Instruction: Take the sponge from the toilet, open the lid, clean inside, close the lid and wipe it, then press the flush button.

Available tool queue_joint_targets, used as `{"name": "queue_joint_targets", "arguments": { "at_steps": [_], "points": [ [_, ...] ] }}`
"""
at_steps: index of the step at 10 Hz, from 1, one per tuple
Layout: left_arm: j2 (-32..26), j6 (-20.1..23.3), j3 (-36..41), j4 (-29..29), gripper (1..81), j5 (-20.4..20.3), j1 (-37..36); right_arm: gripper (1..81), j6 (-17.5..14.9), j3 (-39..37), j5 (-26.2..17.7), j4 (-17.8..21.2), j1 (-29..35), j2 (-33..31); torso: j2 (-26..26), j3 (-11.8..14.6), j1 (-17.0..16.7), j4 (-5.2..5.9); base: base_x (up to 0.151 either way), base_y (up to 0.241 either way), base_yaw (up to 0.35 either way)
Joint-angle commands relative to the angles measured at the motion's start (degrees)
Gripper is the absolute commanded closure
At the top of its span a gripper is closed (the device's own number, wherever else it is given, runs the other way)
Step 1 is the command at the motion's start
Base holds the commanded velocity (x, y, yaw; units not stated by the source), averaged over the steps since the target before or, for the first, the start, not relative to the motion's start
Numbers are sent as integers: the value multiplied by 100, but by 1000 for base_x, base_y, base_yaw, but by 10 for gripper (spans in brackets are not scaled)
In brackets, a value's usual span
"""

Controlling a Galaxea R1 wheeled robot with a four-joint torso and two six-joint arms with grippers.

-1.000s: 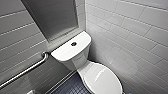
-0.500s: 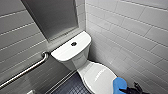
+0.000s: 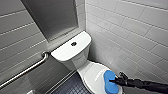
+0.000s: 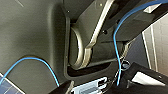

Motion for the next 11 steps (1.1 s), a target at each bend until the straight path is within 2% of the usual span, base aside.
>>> {"name": "queue_joint_targets", "arguments": {
  "at_steps": [1,5,9,11],
  "points": [
    [-32,24,4,-20,10,507,159,811,20,-606,-628,2,1043,679,0,0,0,0,0,0,0],
    [-32,24,-57,-28,10,507,159,811,283,-1958,-549,37,1184,1971,0,0,0,0,0,0,0],
    [-24,16,-128,-37,10,533,159,811,257,-3927,-557,-33,1281,3412,2,0,0,0,0,0,0],
    [-15,16,-128,-29,10,533,159,811,257,-4299,-557,-24,1140,3687,2,0,0,0,0,0,0]
  ]
}}
